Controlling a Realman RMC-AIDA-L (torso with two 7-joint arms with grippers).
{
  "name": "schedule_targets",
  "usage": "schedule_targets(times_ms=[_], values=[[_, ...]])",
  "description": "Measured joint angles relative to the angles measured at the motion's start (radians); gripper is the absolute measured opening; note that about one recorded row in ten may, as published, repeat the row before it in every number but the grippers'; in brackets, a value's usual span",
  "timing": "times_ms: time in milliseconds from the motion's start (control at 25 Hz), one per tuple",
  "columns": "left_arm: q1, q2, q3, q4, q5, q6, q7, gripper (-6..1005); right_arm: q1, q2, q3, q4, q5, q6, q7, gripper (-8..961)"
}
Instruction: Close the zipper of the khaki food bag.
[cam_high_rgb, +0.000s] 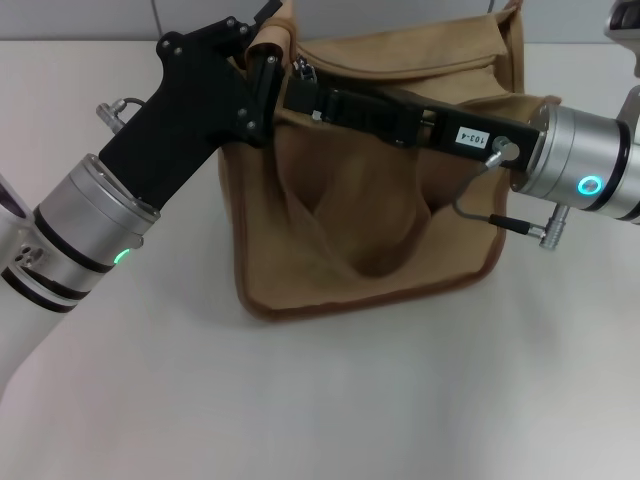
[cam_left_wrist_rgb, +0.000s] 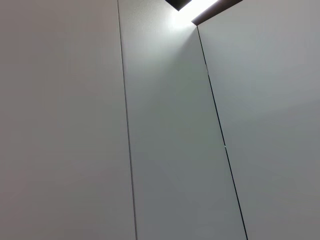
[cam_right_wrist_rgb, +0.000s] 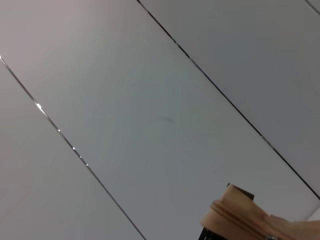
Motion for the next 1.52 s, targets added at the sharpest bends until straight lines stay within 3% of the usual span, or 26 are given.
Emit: schedule_targets(times_ms=[600, 720, 1200, 1360, 1520], values=[[0.001, 0.000, 0.002, -0.002, 0.000, 0.001, 0.001, 24, -0.013, -0.002, 0.010, 0.013, 0.000, 0.051, 0.084, 695], [0.002, 0.000, 0.002, -0.002, 0.000, 0.003, 0.001, 24, -0.018, -0.005, 0.009, 0.011, 0.000, 0.055, 0.104, 467], [0.010, 0.000, 0.001, -0.002, 0.000, 0.006, -0.002, 25, -0.031, -0.007, 0.000, -0.001, -0.008, 0.048, 0.107, 153], [0.015, 0.000, -0.004, -0.002, 0.000, 0.004, 0.000, 25, -0.067, -0.010, -0.001, -0.035, -0.012, 0.040, 0.138, 28], [0.028, 0.000, -0.008, 0.006, -0.007, -0.005, 0.001, 25, -0.137, -0.011, -0.001, -0.109, -0.015, 0.038, 0.211, -1]])
